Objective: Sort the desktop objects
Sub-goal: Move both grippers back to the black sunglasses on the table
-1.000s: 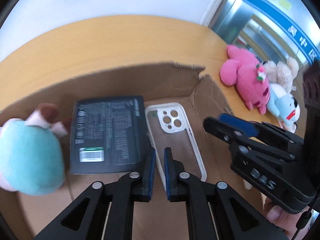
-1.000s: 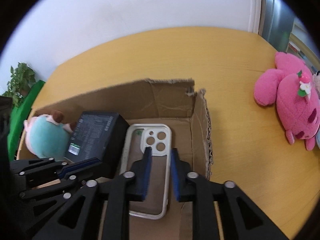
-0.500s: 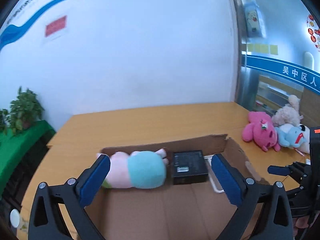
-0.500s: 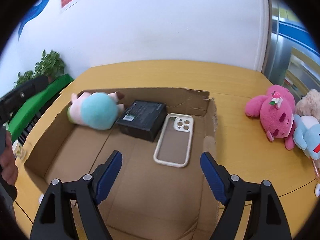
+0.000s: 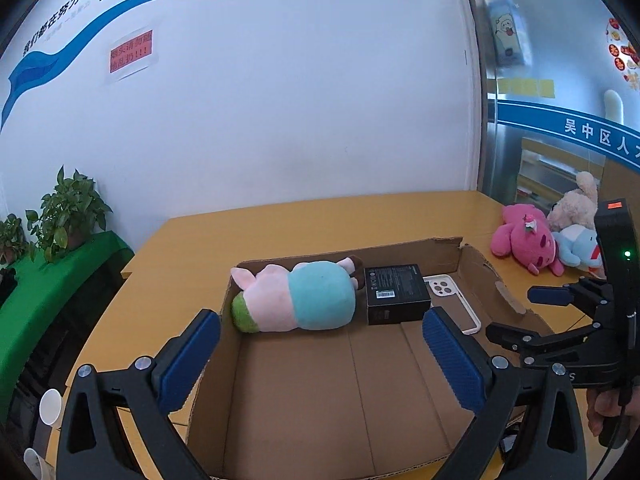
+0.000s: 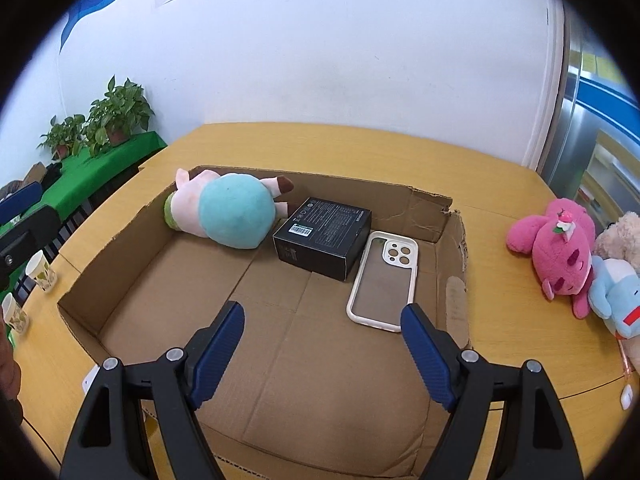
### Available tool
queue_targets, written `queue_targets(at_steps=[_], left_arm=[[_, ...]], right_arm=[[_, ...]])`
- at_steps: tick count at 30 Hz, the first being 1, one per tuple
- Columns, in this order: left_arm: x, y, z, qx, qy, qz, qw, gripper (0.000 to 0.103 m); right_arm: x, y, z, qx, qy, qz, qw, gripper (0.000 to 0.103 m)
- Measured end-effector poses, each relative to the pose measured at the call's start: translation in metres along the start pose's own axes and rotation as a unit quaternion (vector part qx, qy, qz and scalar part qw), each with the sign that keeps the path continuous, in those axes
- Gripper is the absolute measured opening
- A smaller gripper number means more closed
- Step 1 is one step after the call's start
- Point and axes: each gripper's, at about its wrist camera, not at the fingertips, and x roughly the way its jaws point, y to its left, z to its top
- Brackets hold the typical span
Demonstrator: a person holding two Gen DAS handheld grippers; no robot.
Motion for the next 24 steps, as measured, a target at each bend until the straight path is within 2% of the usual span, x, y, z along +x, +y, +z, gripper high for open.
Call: queue_targets(at_steps=[7,12,15,17,19,24], left_arm=[[-0.003,0.000,-0.008,-0.022,-0.001,-0.013,0.9997,0.102],[0.006,-0.002,-0.019,-0.004,0.013,0.013,0.9998,0.102],[0.007,-0.001,-0.027,0.001,0.025,0.001,0.9997,0.102],[0.005,0.000,-0.035,0.007,0.032,-0.006,0.9995,0.102],[0.005,0.001,-0.044,0.015,0.044,-0.002,0.9989,0.102],[0.007,0.001,-0.075,0.012,0.084,-0.023,0.9962,0.102]], right_arm=[[-0.019,0.012,-0.015,-0.013,-0.013,-0.006,1.000,0.081],[-0.031,0.015,-0.021,-0.018,-0.026,-0.001,0.999,0.081],[-0.033,0.015,-0.026,-0.024,-0.027,0.023,0.999,0.081],[-0.035,0.010,-0.034,-0.035,-0.022,0.072,0.997,0.081],[-0.038,-0.001,-0.044,-0.044,-0.017,0.096,0.994,0.081],[-0.029,-0.064,-0.088,-0.026,0.035,0.122,0.992,0.081]])
